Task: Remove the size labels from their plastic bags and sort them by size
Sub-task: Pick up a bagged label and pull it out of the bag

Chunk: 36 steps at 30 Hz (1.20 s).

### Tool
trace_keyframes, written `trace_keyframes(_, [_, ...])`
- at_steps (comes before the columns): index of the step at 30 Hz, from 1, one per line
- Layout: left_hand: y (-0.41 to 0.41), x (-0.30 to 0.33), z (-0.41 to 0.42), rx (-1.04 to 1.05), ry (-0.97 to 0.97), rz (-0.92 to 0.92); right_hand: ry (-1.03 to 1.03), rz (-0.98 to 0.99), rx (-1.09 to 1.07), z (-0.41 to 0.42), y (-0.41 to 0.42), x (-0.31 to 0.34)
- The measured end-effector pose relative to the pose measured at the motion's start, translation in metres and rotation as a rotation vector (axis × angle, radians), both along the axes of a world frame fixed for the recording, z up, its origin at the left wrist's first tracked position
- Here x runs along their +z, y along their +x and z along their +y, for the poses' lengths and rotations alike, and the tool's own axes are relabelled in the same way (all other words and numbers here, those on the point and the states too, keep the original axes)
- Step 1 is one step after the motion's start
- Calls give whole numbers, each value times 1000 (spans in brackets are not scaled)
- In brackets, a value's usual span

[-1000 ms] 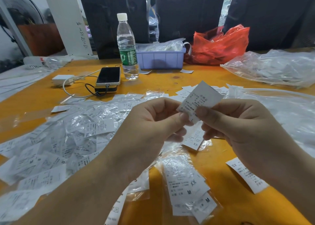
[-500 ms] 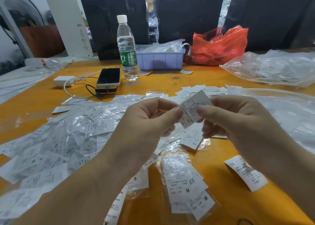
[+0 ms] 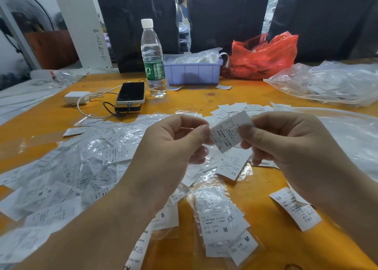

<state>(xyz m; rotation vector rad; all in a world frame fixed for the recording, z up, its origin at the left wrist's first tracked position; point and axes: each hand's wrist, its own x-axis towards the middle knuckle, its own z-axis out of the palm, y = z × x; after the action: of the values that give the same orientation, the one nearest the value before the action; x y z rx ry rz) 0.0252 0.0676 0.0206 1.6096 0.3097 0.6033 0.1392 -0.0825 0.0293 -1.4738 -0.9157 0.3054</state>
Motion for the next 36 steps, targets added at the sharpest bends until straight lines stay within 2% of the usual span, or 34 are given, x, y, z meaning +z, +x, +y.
trace_keyframes(11, [0, 1, -1, -13, 10, -23, 4, -39, 17, -1, -1, -2])
trace_keyframes(24, [-2, 1, -7, -48, 237, -30, -89, 33, 222, 2, -3, -8])
trace_keyframes(32, [-2, 2, -5, 29, 237, -15, -5, -13, 92, 1, 0, -5])
trace_keyframes(36, [-3, 4, -1, 66, 201, -48, 63, 99, 88, -1, 5, -1])
